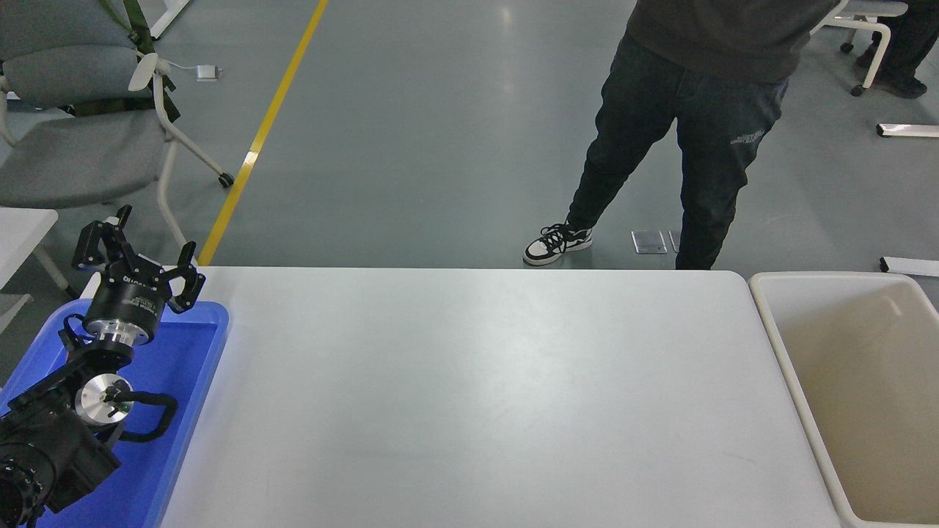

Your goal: Clean the table surface

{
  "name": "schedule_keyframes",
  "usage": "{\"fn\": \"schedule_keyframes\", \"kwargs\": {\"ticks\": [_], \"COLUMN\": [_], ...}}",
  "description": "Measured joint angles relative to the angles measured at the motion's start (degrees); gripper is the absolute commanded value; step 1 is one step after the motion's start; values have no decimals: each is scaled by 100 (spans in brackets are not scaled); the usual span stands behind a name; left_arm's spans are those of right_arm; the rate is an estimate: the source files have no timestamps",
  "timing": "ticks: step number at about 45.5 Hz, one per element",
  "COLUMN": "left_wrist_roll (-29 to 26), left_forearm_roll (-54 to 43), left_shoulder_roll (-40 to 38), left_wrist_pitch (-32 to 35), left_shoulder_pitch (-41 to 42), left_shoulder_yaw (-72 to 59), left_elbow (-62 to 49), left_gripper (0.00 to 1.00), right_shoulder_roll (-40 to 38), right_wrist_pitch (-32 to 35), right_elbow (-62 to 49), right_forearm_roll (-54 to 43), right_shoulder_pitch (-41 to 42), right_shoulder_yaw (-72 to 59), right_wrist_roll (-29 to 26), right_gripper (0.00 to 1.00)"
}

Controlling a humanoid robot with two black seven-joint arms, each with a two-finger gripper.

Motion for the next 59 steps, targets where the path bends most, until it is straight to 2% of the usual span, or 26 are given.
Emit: {"fn": "schedule_keyframes", "kwargs": {"ticks": [13, 22, 37, 38, 39, 40, 41, 59], "left_wrist_roll": [0, 0, 0, 0, 0, 0, 0, 0], "left_forearm_roll": [0, 0, 0, 0, 0, 0, 0, 0], "left_shoulder_roll": [0, 0, 0, 0, 0, 0, 0, 0], "left_wrist_pitch": [-1, -1, -1, -1, -1, -1, -1, -1], "left_shoulder_pitch": [-2, -2, 1, 1, 1, 1, 1, 1], "left_shoulder_yaw": [0, 0, -2, -2, -2, -2, -2, -1], "left_elbow": [0, 0, 1, 1, 1, 1, 1, 0], "left_gripper": [100, 100, 100, 100, 100, 100, 100, 100], "right_shoulder_roll": [837, 1078, 1197, 1202, 1206, 1209, 1212, 1225], "right_wrist_pitch": [-1074, -1587, -2013, -2028, -2037, -2045, -2055, -2111], "right_elbow": [-231, -277, -299, -300, -300, -301, -301, -308], "right_forearm_roll": [21, 25, 27, 27, 28, 28, 28, 20], "right_shoulder_pitch": [-202, -212, -181, -180, -179, -178, -177, -142], "right_shoulder_yaw": [-23, -35, -52, -53, -54, -54, -55, -329], "right_wrist_roll": [27, 18, 10, 10, 10, 10, 8, -13], "right_gripper": [0, 0, 0, 16, 42, 82, 100, 100]}}
